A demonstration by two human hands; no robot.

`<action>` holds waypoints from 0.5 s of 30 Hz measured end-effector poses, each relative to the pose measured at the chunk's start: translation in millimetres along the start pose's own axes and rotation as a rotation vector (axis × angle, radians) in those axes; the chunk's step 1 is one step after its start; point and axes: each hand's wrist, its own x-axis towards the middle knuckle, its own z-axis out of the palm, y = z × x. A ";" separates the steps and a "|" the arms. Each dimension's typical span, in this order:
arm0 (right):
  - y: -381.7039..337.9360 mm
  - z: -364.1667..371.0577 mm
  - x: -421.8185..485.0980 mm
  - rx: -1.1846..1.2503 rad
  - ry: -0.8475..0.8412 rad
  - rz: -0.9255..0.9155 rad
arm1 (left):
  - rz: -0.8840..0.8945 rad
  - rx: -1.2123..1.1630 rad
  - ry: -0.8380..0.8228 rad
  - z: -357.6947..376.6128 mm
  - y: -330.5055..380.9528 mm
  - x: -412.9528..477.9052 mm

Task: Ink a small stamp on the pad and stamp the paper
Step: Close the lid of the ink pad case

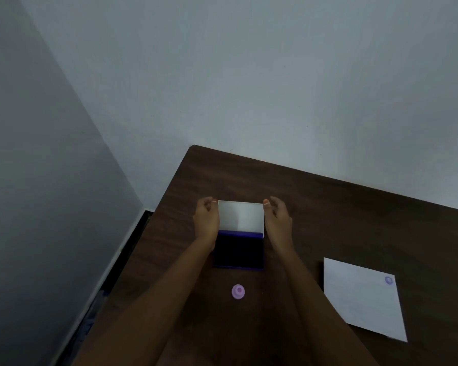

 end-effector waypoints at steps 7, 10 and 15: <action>-16.9 -20.1 -38.8 -0.044 0.011 -0.137 | 0.086 -0.020 -0.022 -17.9 12.6 -38.1; -12.0 -18.9 -41.8 -0.102 0.022 -0.143 | 0.078 -0.010 -0.034 -17.1 11.4 -44.0; 1.1 -21.2 -63.4 -0.155 0.024 -0.214 | 0.093 -0.009 -0.005 -22.3 1.2 -68.9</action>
